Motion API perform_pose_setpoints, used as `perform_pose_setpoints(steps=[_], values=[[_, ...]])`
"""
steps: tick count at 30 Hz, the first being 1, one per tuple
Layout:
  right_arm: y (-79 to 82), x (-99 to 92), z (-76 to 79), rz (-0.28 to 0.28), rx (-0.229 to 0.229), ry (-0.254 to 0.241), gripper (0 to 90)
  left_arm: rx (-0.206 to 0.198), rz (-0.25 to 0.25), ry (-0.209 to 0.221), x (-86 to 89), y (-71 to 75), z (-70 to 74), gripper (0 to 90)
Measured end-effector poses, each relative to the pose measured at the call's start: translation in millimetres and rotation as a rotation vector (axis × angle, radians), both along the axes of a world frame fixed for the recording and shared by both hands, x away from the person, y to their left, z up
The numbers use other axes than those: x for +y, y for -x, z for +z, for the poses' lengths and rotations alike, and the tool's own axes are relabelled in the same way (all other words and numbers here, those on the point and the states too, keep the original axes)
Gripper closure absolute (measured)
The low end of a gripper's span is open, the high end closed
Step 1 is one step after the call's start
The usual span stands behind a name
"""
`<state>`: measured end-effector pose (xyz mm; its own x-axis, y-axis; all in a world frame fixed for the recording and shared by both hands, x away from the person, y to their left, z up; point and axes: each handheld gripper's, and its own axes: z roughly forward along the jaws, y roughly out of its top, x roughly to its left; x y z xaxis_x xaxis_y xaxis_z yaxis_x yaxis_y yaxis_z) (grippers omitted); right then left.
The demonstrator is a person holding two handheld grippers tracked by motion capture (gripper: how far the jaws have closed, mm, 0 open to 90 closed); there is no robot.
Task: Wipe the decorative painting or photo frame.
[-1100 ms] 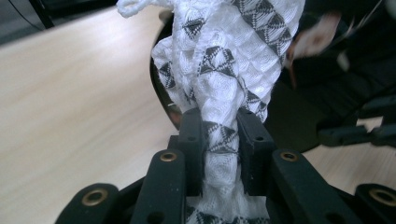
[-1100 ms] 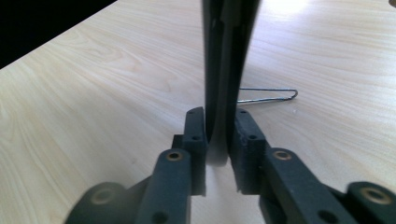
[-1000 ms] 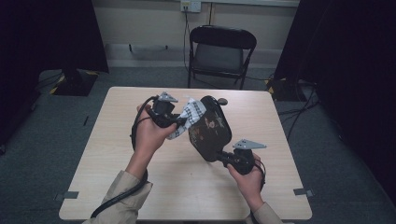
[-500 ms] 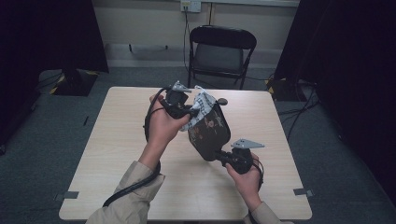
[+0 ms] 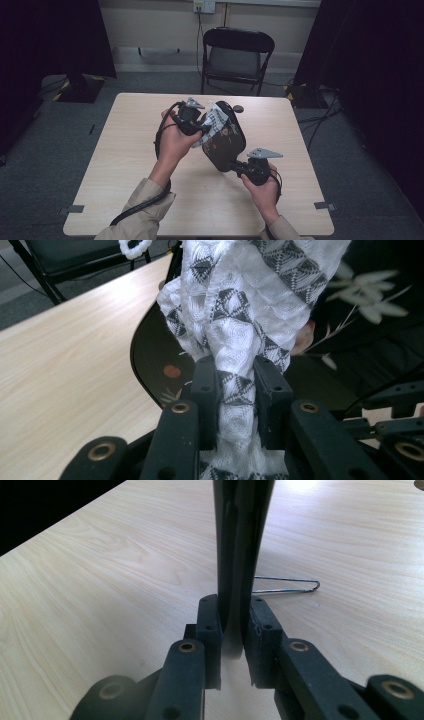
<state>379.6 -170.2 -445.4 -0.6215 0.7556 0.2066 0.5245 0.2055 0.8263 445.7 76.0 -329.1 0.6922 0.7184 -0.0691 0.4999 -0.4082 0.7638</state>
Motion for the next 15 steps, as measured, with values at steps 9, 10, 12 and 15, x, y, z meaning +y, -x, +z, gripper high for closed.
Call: perform_pose_setpoints(steps=[9, 10, 12, 15], values=[[0.0, -0.3, 0.0, 0.0, 0.002, -0.001, 78.9, 0.038, -0.001, -0.009, -0.1, 2.7, -28.0, 74.1], [0.0, -0.3, 0.0, 0.0, 0.002, -0.001, 78.9, 0.037, 0.0, -0.011, 0.3, 2.9, -30.8, 74.1], [0.0, 0.0, -0.1, -0.002, 0.003, -0.004, 78.8, 0.049, 0.003, -0.019, 0.7, 3.4, -39.0, 74.1], [-0.1, 0.0, -0.1, -0.001, 0.002, -0.003, 78.8, 0.052, 0.006, -0.019, 1.0, 4.2, -44.7, 74.1]])
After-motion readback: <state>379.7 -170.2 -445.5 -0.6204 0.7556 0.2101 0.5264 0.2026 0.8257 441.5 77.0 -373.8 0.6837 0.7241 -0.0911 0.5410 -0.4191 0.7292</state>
